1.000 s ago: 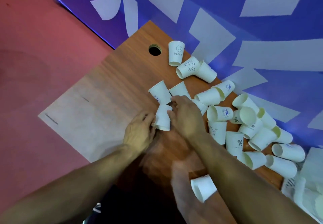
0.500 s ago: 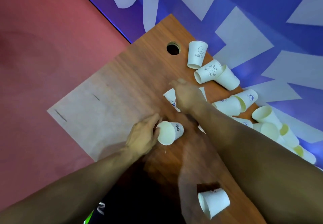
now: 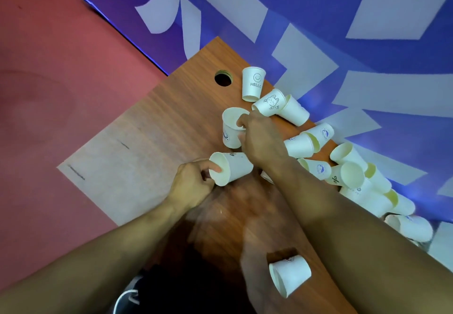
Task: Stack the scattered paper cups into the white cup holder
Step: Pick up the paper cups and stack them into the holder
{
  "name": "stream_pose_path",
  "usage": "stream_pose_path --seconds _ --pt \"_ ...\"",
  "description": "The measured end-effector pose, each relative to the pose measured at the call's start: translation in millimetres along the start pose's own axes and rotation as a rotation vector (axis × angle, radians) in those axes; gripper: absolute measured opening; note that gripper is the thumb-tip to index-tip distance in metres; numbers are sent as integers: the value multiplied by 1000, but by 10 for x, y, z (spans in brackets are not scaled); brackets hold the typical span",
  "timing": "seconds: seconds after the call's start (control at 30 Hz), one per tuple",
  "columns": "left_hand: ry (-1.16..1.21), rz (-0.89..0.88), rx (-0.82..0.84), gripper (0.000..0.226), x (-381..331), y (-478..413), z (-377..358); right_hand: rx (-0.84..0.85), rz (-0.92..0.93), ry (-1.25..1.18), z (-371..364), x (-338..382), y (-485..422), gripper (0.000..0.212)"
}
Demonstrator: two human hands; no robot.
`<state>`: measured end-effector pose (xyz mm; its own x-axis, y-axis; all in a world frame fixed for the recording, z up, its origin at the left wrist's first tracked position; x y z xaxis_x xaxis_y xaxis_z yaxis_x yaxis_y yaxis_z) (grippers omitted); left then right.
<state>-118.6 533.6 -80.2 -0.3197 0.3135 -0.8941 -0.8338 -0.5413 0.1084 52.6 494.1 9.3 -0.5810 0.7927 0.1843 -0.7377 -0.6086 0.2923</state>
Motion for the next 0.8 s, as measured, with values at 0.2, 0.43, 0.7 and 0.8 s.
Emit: stream_pose_path --seconds 0.2,0.43,0.7,0.8 --pt "-75 -167 8 23 -296 112 -2 -153 -81 -192 326 -327 512 26" --pt "-291 -411 -58 21 -951 334 -85 -402 -175 -375 657 -859 1328 9" --pt "-327 -641 -153 16 -2095 580 -587 -613 -321 -411 1213 -1709 2242 11" --pt "-393 -772 -144 13 -2558 697 -928 -724 -333 -395 1463 -2067 2613 8"
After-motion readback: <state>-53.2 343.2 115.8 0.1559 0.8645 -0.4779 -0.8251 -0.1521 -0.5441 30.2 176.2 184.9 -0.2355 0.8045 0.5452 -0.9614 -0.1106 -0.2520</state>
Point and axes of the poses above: each hand's wrist, its own y-axis away from the middle knuckle, its own z-axis out of the back of the hand, x = y × z, the point moved 7 cm from there along -y, towards the middle knuckle, and after that the axes turned 15 degrees about -z, right-handed, at the moved point
